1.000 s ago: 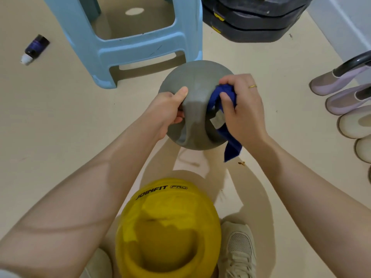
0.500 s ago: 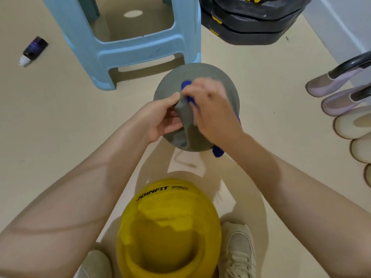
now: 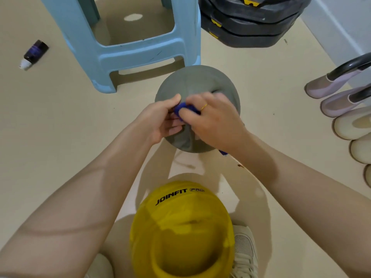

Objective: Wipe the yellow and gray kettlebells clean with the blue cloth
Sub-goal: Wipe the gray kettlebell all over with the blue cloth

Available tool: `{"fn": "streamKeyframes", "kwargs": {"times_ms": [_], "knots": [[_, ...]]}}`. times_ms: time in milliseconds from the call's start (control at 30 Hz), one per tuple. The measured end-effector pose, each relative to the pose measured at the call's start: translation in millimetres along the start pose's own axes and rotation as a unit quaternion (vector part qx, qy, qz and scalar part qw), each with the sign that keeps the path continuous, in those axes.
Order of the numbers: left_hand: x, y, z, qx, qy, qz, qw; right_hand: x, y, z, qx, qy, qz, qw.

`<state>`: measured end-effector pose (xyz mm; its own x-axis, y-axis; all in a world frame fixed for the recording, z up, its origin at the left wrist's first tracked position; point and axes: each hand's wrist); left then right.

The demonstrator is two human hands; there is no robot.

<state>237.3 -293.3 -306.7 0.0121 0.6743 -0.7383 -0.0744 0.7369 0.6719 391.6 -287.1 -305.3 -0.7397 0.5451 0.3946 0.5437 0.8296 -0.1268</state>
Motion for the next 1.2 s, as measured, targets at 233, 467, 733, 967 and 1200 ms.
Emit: {"fn": "streamKeyframes", "kwargs": {"times_ms": [233,467,733,967,1200], "knots": [[-3.6,-4.2,4.2,-0.053,0.036,0.005,0.998,-12.0,2.9,-2.3,0.092,-0.018,0.041,0.995],[-4.1,-11.3,2.9,-0.065,0.035,0.004,0.997,-17.9,30.5,4.7,0.102,-0.017,0.271,0.957],[-10.2,-8.4,2.5,-0.087,0.036,-0.001,0.996,-23.6,37.9,1.3,0.034,-0.050,0.237,0.970],[-11.3,-7.0,-1.1,-0.158,0.059,-0.034,0.985,-48.1,23.6,-2.4,0.065,-0.072,0.224,0.970],[-13.1,-19.2,7.6,-0.328,0.098,-0.026,0.939,-19.8,-23.5,12.6,0.007,-0.038,0.209,0.977]]}}
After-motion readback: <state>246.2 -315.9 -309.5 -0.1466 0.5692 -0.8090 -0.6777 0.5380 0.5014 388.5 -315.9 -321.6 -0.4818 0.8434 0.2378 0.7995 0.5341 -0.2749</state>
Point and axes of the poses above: each hand's wrist, its own x-axis towards the middle knuckle, its own z-axis out of the palm, y = z × x, and after that the axes turned 9 degrees about x, right-handed
